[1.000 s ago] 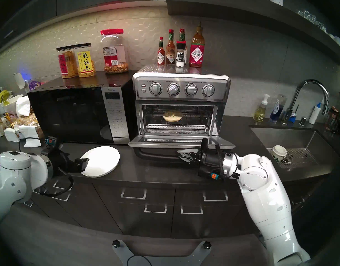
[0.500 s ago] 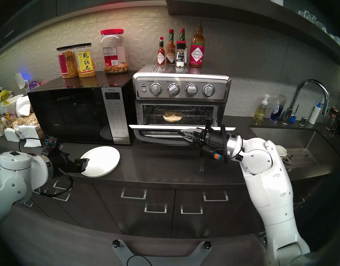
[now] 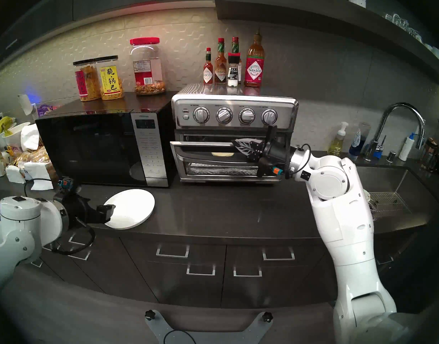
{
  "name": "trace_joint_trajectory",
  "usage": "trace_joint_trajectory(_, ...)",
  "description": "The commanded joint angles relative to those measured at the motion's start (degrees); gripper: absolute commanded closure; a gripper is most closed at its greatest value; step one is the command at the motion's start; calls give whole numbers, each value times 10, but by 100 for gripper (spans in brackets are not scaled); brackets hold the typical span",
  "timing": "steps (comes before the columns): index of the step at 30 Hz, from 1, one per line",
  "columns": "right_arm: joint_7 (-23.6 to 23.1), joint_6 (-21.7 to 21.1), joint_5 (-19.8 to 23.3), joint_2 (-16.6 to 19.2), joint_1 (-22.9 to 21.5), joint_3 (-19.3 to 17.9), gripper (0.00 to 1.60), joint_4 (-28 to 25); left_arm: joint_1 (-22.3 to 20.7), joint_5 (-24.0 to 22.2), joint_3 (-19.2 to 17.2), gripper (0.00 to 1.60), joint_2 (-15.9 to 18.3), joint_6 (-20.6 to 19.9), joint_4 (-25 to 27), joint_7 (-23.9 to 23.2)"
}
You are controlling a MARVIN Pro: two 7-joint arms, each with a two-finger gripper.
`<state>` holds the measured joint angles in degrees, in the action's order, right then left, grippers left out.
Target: Open the oven and place the bagel inside on the rack
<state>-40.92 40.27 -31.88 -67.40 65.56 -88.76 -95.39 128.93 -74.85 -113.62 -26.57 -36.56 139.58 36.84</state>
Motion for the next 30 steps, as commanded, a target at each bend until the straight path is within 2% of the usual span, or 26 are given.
trace_joint_trajectory(1,-19,-48,-14,-19,-72,19,160,71,-3,2,-6,0,2,-2,4,1)
trace_joint_trajectory(2,-20,-57,-17,-21,-71,19,160,69,-3,3,-6,0,2,-2,4,1)
trace_joint_trajectory(4,-33,-82,-17,-27,-107,31,160,102,-3,4,-6,0,1,-3,4,0)
trace_joint_trajectory(8,-32,-93,-13,-32,-115,32,160,118,-3,5,-7,0,1,-4,4,0)
trace_joint_trajectory(9,-24,-88,-5,-38,-125,29,160,143,-3,5,-7,0,1,-5,4,-1)
trace_joint_trajectory(10,-21,-97,-4,-40,-116,23,160,129,-3,5,-7,0,1,-6,4,-1)
trace_joint_trajectory(13,-7,-60,28,-40,-109,8,160,150,-3,6,-9,0,0,-8,4,-3)
trace_joint_trajectory(15,8,-50,45,-47,-104,-4,160,161,-3,6,-9,0,0,-9,4,-3)
trace_joint_trajectory(18,9,-22,85,-32,-49,-29,160,109,-4,7,-10,0,-1,-11,4,-4)
trace_joint_trajectory(22,9,-7,113,-28,-32,-43,160,92,-5,7,-9,0,-2,-13,4,-5)
trace_joint_trajectory(25,19,7,141,-36,4,-71,160,65,-6,8,-8,0,-3,-14,4,-6)
trace_joint_trajectory(30,25,19,164,-43,37,-95,160,41,-7,9,-8,0,-4,-16,4,-6)
